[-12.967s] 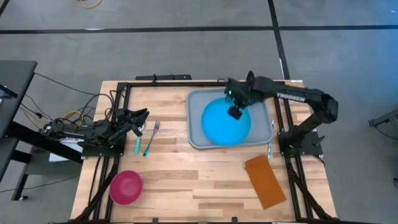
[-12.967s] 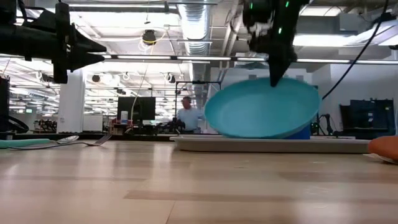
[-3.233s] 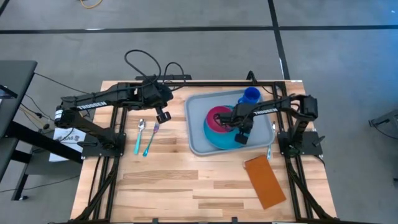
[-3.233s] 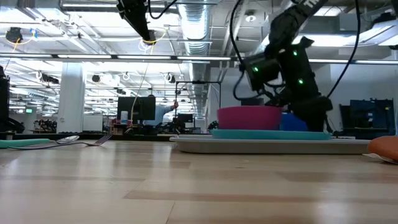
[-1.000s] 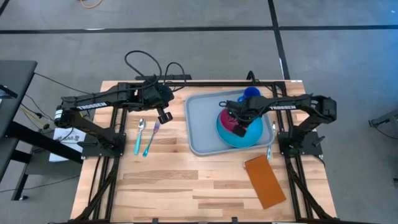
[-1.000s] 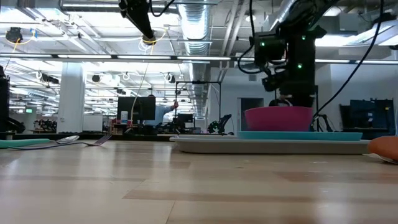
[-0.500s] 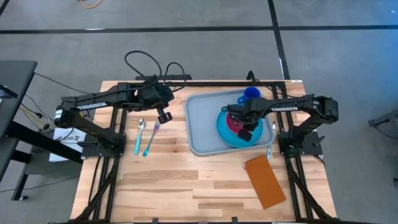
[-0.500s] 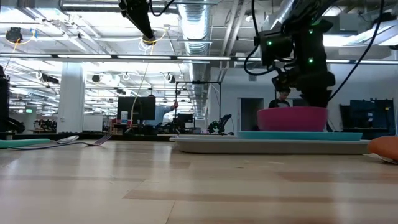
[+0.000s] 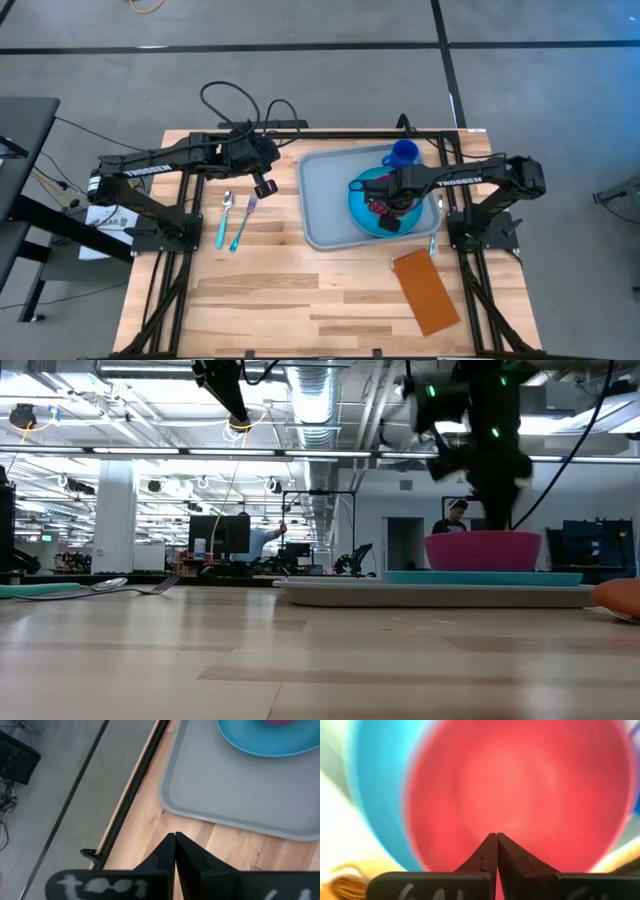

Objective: Set up tray
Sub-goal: Adjust the light blue plate

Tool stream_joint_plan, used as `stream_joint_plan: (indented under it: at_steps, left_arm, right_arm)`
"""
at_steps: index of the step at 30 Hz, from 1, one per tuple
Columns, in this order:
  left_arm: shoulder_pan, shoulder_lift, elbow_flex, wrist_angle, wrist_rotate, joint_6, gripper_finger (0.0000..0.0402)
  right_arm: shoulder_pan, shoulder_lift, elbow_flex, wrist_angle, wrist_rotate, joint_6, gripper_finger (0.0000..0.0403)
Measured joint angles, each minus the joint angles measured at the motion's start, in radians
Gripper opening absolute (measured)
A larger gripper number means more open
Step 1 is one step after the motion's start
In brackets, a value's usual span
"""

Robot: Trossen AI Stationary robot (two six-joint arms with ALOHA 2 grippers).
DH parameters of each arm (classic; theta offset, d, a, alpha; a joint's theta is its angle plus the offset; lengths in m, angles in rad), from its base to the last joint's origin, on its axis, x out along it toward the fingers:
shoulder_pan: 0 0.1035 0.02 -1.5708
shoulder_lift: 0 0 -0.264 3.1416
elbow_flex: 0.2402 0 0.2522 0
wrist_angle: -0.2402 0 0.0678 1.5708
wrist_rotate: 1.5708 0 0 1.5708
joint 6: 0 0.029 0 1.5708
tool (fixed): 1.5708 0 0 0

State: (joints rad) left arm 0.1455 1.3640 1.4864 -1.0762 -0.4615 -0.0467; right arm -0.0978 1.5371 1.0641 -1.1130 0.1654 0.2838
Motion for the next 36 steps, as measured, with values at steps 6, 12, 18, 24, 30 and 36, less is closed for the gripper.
stream_joint_plan:
  at_steps: [6, 12, 18, 24, 30, 36]
  left_arm:
    - [-0.001, 0.0, 0.0, 0.02, 0.001, -0.007, 0.0]
    - [-0.006, 0.0, 0.0, 0.02, 0.001, -0.024, 0.0]
    - [-0.02, -0.001, 0.0, 0.012, -0.009, -0.025, 0.0]
    - [-0.024, -0.002, 0.0, 0.014, -0.037, -0.015, 0.0]
    - [-0.024, -0.002, 0.0, 0.012, -0.049, -0.011, 0.0]
    - [-0.024, -0.002, 0.0, 0.012, -0.05, -0.011, 0.0]
  right_arm:
    - [0.046, -0.001, 0.137, 0.189, 0.011, -0.082, 0.0]
    - [0.084, 0.077, 0.139, 0.554, -0.075, -0.158, 0.0]
    - [0.103, 0.21, 0.138, 0.572, -0.057, -0.155, 0.0]
    - [0.091, 0.303, 0.176, 0.518, -0.015, -0.155, 0.0]
    - [0.052, 0.357, 0.194, 0.495, 0.02, -0.163, 0.0]
    - [0.01, 0.38, 0.193, 0.405, 0.024, -0.163, 0.0]
